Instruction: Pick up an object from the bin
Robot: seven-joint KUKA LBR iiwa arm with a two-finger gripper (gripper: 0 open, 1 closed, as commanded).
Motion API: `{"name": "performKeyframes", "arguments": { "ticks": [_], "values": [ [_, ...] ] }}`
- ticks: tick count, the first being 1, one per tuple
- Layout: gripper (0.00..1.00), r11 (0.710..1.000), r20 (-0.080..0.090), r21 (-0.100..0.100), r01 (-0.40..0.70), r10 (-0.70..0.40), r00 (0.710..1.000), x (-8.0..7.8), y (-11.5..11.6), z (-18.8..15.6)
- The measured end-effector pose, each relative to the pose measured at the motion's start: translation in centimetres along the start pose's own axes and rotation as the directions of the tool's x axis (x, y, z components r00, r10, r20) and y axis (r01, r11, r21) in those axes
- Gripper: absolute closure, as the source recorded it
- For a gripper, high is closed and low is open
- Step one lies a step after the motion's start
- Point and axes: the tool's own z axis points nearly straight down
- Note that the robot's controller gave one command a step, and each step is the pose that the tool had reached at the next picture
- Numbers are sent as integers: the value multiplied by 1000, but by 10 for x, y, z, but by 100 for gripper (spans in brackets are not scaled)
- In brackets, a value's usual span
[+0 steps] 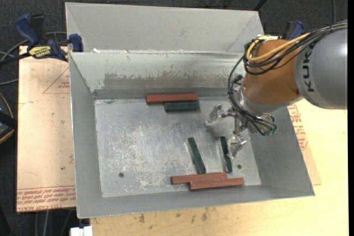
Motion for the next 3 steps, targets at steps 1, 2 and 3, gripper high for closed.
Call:
{"name": "performKeyframes", "arguments": {
  "ticks": [1, 2, 3],
  "values": [
    [100, 992, 6, 12, 126, -126, 992, -14, -38, 11],
    [0, 992, -5, 2, 125, -125, 992, -10, -36, 15],
    [0, 992, -5, 2, 125, -125, 992, -10, -36, 15]
  ]
}}
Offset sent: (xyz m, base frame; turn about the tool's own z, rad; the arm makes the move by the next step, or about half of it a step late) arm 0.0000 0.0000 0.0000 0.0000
